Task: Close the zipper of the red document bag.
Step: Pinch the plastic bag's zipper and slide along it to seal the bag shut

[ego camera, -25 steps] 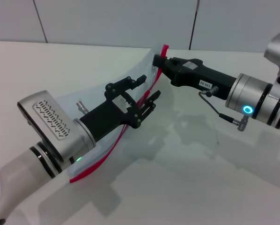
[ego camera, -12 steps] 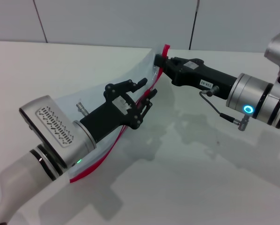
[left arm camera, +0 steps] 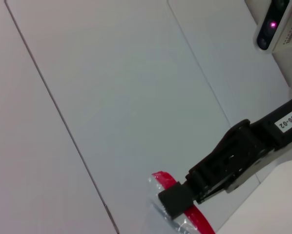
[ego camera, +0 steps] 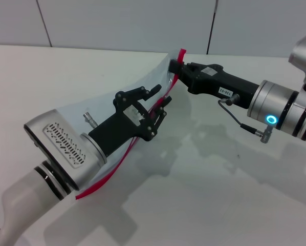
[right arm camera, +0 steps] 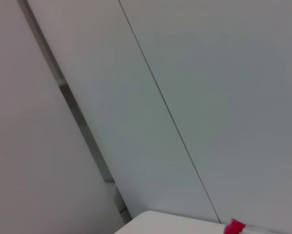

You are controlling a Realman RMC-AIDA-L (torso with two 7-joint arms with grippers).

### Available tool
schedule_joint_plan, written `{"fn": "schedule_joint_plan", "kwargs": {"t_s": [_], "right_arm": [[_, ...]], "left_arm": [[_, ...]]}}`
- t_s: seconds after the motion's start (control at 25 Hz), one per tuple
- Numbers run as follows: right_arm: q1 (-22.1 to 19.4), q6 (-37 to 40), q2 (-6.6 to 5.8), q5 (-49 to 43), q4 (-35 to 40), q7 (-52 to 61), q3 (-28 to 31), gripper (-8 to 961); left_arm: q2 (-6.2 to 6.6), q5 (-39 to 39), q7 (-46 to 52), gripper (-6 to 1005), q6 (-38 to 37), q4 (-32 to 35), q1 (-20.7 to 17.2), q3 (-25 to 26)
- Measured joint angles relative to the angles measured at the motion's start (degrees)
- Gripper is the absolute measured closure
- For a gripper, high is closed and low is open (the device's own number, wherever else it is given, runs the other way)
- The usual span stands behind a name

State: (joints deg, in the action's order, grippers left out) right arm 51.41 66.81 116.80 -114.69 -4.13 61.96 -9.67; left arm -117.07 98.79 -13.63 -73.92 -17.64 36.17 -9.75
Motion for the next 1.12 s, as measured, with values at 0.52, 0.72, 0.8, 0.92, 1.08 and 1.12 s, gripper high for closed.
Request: {"fn": "schedule_joint_plan", "kwargs": {"t_s": [0.52,0.72,0.8,0.92,1.08,1.12], "right_arm": [[0.00,-0.01,0.00,-0.27,0.00,0.00,0.00,916],[0.00,-0.01,0.00,-0.29,0.00,0.00,-0.02,915],[0.00,-0.01,0.00,-0.29,0.00,0.00,-0.09,914],[0.00,-0.01,0.00,-0.29,0.00,0.00,-0.19,914],[0.00,-0.04,0.00,-0.28,-0.01,-0.01,-0.31,912],[0.00,-0.06,0.00,-0.28,-0.01,-0.02,-0.33,912]], "left_arm": [[0.00,0.08,0.00,785,0.00,-0.03,0.11,-0.25],[0.01,0.06,0.00,809,0.00,-0.03,0.09,-0.02],[0.04,0.02,0.00,825,0.00,-0.03,0.08,-0.01],[0.07,-0.09,0.00,859,0.00,-0.03,0.01,-0.01],[0.10,-0.13,0.00,902,0.00,-0.04,-0.03,0.00],[0.12,-0.13,0.00,912,0.00,-0.03,-0.03,-0.01]]}}
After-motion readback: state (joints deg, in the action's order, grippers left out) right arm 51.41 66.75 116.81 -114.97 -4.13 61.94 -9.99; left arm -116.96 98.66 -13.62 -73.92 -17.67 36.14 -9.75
